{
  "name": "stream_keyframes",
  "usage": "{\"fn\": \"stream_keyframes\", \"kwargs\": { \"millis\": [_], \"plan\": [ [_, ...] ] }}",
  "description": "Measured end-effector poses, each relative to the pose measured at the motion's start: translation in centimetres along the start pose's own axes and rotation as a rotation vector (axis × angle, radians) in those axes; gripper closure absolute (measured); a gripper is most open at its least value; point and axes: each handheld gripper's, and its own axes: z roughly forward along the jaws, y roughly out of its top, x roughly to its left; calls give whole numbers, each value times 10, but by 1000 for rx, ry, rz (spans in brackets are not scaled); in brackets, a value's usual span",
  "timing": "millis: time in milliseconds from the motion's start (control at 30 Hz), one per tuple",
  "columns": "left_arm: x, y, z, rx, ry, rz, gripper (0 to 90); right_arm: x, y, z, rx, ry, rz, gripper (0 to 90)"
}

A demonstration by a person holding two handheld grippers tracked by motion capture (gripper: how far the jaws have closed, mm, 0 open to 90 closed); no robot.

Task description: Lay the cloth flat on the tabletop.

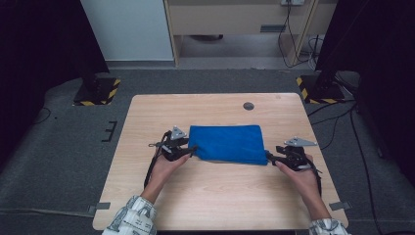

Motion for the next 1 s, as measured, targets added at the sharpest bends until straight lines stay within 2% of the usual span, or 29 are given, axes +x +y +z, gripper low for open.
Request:
{"fn": "stream_keyframes", "kwargs": {
  "millis": [67,100,133,200,300,400,533,600,733,833,1000],
  "plan": [
    [-4,-6,-6,-15,8,5,454,-1,-2,-5,-1,-1,-9,479],
    [-4,-6,-6,-15,8,5,444,-1,-2,-5,-1,-1,-9,479],
    [-5,-9,-7,-16,15,6,444,-3,-6,-6,4,0,-10,547],
    [-6,-15,-6,-5,29,0,453,-5,-11,-4,25,-3,-10,594],
    [-6,-20,-2,-8,36,-34,474,-8,-17,4,59,-13,6,611],
    [-8,-20,-1,-18,47,-22,459,-5,-17,11,55,-1,8,603],
    [-9,-20,0,-16,44,-21,440,-1,-15,21,73,5,22,606],
    [-9,-20,1,-15,44,-21,436,1,-16,26,104,1,13,656],
    [-10,-20,1,-21,36,-18,434,2,-16,27,115,30,15,791],
    [-13,-20,1,-26,25,-9,443,3,-16,27,111,46,23,848],
    [-18,-18,3,-26,8,12,490,6,-14,23,92,50,-14,864]
  ]
}}
